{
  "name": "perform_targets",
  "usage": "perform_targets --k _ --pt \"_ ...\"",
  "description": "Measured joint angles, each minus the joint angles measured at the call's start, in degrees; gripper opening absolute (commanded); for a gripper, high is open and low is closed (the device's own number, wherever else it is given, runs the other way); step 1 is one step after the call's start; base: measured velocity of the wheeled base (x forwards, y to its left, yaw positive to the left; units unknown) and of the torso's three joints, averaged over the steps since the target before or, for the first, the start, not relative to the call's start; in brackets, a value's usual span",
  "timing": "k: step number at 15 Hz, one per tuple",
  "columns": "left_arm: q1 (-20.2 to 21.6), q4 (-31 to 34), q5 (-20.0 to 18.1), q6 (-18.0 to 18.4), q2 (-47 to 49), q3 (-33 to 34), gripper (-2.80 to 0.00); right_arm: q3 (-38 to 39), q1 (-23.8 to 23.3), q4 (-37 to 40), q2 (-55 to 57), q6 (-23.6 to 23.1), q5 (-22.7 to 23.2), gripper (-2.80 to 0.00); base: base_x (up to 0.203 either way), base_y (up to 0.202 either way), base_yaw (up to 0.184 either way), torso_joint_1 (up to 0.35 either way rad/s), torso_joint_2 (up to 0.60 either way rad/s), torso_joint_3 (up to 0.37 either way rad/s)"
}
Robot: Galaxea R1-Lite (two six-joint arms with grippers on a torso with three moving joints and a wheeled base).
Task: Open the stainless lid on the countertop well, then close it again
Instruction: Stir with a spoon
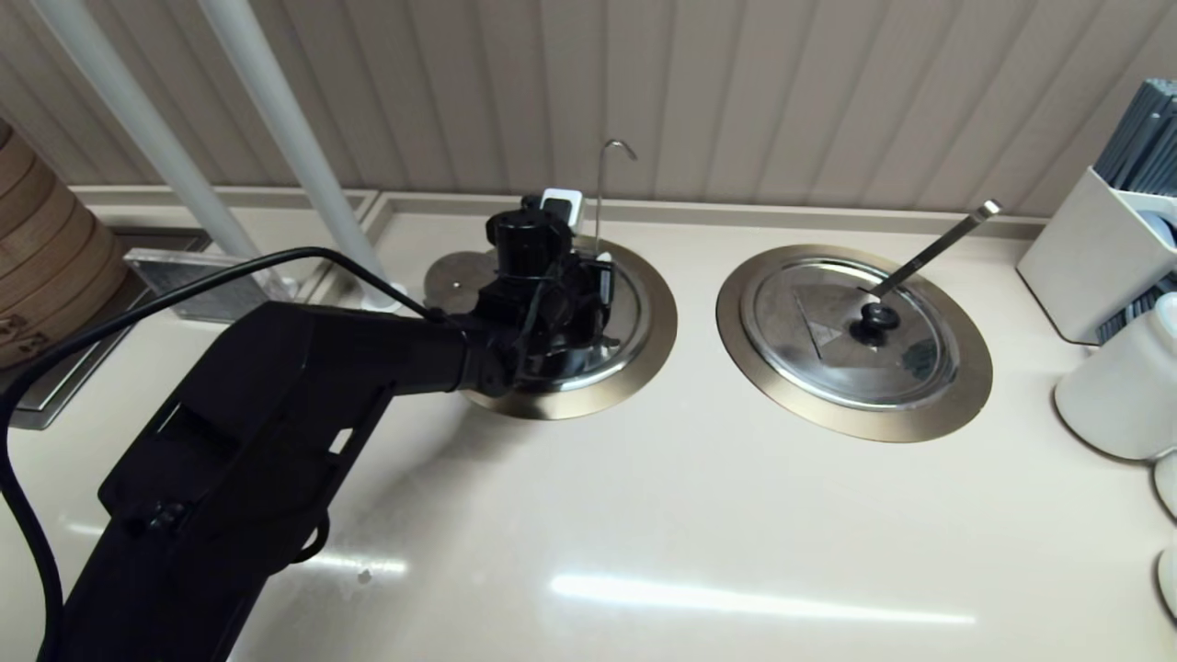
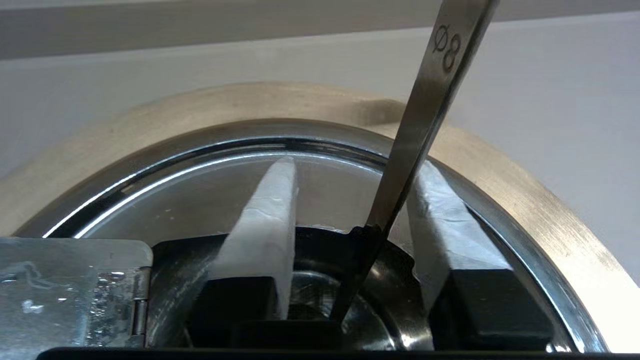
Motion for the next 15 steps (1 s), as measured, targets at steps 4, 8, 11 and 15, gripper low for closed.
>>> perform_targets --k 4,8,11,15 --pt "0.09 -0.03 0.06 -0.05 0.2 -0.42 0.0 0.0 0.0 0.02 0.0 0.0 0.02 -2.8 0.0 0.0 0.0 0.0 0.0 0.0" --pt "0.24 -0.09 0.14 -0.39 -0.61 -0.34 0.0 0.0 0.0 0.02 0.0 0.05 0.0 -2.8 0.0 0.0 0.0 0.0 0.0 0.0" --pt "0.22 -0.08 0.96 -0.47 -1.03 0.69 0.0 0.0 0.0 0.0 0.0 0.03 0.02 -2.8 0.0 0.0 0.0 0.0 0.0 0.0" --pt "-0.53 -0.63 2.12 -1.67 -3.01 5.93 0.0 0.0 0.0 0.0 0.0 0.02 0.02 -2.8 0.0 0.0 0.0 0.0 0.0 0.0"
